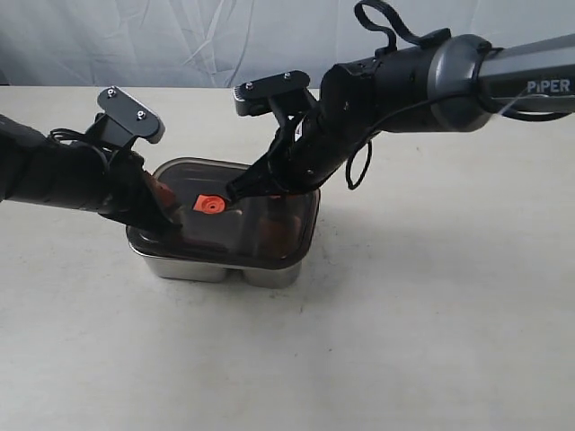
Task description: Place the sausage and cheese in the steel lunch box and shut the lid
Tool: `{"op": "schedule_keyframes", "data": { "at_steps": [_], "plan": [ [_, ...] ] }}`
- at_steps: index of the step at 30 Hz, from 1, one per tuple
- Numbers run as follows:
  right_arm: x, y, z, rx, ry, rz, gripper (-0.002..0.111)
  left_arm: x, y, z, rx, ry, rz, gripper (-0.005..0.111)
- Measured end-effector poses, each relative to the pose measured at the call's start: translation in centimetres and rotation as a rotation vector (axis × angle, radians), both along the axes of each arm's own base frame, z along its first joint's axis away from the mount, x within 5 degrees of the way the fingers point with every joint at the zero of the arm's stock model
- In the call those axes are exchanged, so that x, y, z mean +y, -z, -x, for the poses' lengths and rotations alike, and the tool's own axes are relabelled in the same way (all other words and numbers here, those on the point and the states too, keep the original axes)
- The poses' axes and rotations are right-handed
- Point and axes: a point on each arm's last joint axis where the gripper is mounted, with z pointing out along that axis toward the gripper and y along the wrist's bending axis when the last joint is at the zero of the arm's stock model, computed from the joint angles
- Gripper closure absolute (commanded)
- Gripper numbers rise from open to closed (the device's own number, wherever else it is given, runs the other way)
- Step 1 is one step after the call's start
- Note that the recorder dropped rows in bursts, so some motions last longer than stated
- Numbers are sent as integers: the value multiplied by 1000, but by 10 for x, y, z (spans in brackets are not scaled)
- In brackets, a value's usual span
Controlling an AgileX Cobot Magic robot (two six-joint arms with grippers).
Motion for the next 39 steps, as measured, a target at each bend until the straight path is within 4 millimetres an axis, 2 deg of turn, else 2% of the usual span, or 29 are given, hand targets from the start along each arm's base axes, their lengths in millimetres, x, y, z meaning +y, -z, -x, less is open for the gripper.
{"op": "schedule_keyframes", "data": {
  "at_steps": [20,27,30,35,39],
  "plan": [
    [6,20,-5,37,16,7,109,0,12,-1,36,-14,-7,107],
    [5,8,-3,25,17,-11,109,0,11,-2,33,-14,-6,107],
    [-2,-3,10,98,-7,43,109,0,11,-3,31,-16,-7,107],
    [4,-2,25,139,-57,90,109,-1,11,-5,30,-22,-4,107],
    [5,1,26,159,-64,109,109,-1,11,-6,28,-25,-4,107]
  ]
}}
